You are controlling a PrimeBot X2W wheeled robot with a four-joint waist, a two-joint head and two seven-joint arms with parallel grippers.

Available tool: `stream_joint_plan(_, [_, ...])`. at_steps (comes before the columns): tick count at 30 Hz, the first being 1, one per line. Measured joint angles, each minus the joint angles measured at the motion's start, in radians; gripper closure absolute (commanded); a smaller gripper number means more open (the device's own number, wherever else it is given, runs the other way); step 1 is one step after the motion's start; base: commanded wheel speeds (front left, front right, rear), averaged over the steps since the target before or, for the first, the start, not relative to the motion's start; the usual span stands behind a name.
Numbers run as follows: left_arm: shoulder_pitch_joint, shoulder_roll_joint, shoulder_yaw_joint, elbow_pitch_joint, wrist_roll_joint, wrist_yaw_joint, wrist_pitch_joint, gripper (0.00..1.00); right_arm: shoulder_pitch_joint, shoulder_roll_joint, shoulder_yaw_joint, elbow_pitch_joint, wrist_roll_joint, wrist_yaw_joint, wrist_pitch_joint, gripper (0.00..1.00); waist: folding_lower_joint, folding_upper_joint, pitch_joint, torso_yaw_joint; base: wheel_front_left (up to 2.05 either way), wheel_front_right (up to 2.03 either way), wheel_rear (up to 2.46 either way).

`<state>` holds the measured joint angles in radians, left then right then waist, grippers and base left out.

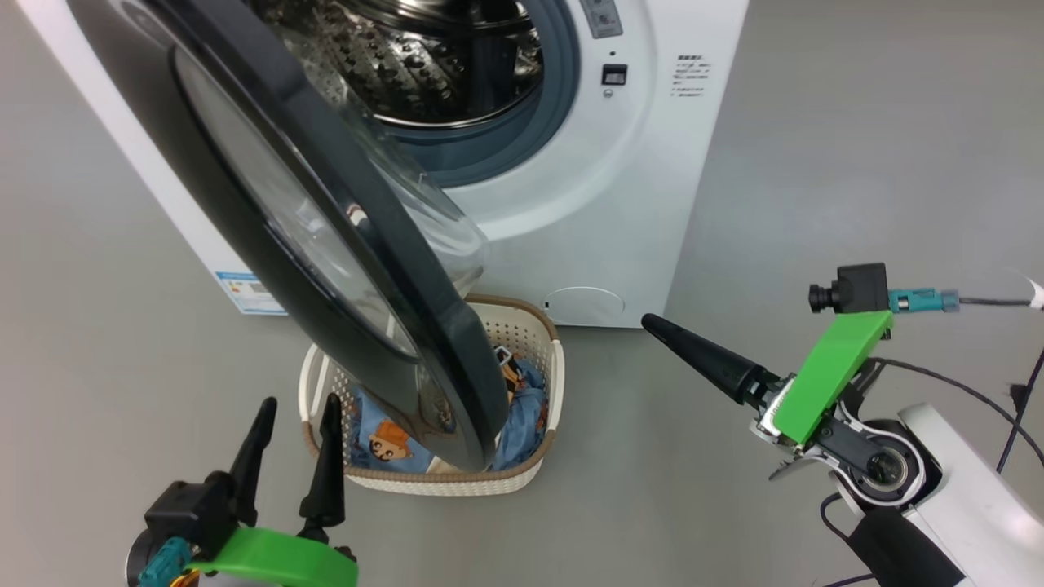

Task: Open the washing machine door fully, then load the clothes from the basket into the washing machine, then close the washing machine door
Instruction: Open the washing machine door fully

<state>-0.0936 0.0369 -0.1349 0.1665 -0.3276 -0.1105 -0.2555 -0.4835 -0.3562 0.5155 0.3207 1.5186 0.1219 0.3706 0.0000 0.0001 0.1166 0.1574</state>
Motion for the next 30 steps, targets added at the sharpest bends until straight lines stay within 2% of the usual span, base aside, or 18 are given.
stream_joint_plan(16, [0.031, 0.000, 0.046, -0.003, 0.010, -0.001, 0.000, 0.00, 0.100, -0.067, 0.037, 0.055, -0.066, 0.000, -0.263, 0.00, 0.0000, 0.0000, -0.028, -0.066, 0.00, 0.00, 0.00])
stream_joint_plan(30, [0.034, 0.001, 0.058, -0.002, 0.016, -0.005, 0.000, 0.00, 0.132, -0.131, 0.137, 0.118, -0.157, 0.000, -0.543, 0.00, 0.0000, 0.0000, -0.021, -0.075, 0.00, 0.00, 0.00])
